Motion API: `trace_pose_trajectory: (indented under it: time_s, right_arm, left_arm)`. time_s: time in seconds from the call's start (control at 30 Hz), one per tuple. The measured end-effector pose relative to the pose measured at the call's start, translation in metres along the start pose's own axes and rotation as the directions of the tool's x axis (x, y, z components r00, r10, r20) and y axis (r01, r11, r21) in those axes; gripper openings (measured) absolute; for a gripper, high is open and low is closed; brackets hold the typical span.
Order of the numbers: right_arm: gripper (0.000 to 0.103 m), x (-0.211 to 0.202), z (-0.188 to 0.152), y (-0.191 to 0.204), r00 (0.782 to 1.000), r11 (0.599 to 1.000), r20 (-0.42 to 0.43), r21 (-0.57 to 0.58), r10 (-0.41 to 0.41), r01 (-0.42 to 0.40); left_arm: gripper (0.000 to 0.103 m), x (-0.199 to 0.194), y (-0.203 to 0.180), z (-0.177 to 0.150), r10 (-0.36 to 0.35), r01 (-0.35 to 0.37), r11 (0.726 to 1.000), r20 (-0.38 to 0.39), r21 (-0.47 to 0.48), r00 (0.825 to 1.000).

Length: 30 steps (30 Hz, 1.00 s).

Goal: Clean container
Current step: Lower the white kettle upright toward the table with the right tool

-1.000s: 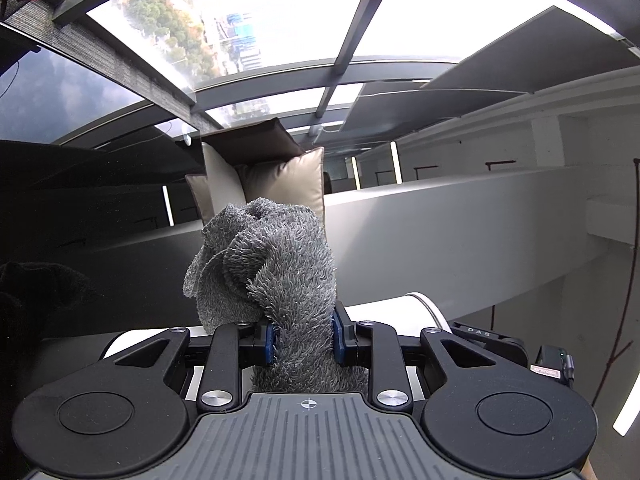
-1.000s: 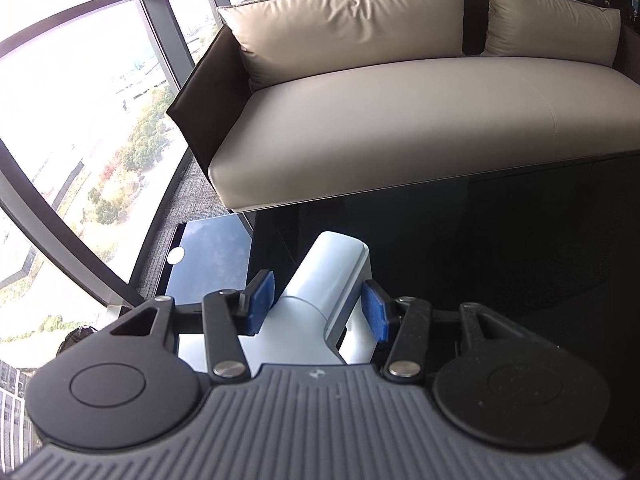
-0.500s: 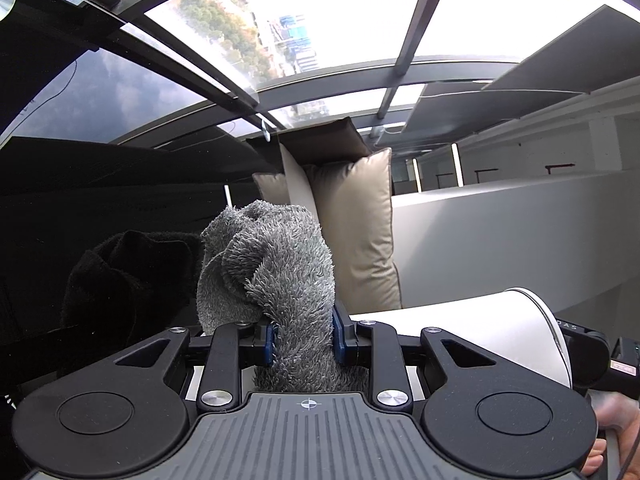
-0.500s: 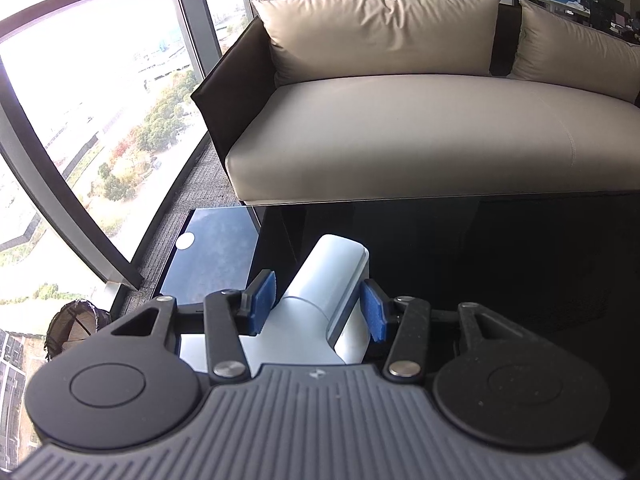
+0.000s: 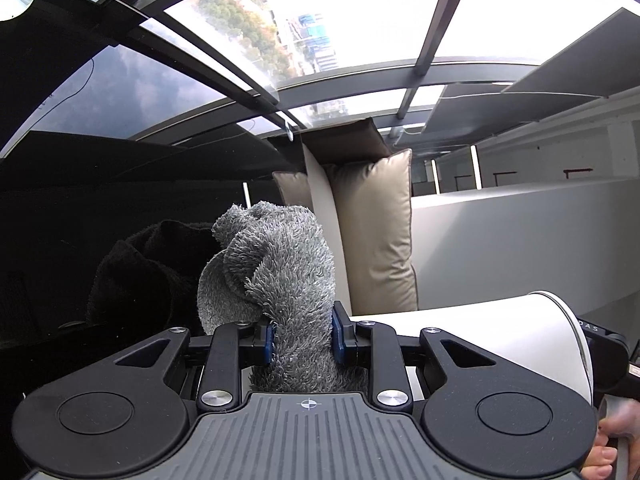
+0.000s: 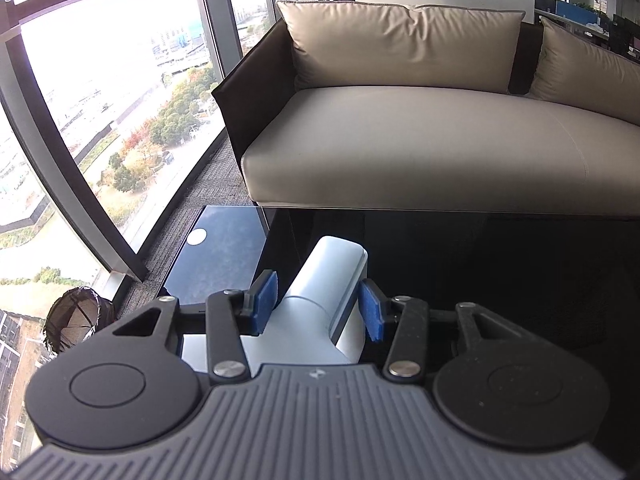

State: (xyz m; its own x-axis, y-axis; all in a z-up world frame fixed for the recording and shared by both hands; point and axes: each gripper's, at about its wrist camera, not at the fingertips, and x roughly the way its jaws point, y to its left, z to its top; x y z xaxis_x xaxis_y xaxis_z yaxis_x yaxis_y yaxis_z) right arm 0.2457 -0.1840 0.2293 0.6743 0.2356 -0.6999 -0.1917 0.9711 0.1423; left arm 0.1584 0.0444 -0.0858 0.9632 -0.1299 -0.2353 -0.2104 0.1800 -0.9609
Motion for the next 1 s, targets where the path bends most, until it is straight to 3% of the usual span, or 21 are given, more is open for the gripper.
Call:
trace_pose_trajectory:
  time_s: [0.5, 1.0]
  right_arm:
    - [0.044, -0.002, -0.005, 0.019, 0.998, 0.995, 0.004, -0.077, 0.059, -0.058]
    - [0.042, -0.006, -0.010, 0.034, 0.992, 0.982, 0.002, -0.146, 0.124, -0.123]
  left_arm:
    - [0.022, -0.008, -0.021, 0.003, -0.118, 0.117, 0.993, 0.026, 0.031, 0.993]
    - [0.023, -0.019, -0.041, 0.005, -0.244, 0.242, 0.970, 0.041, 0.038, 0.969]
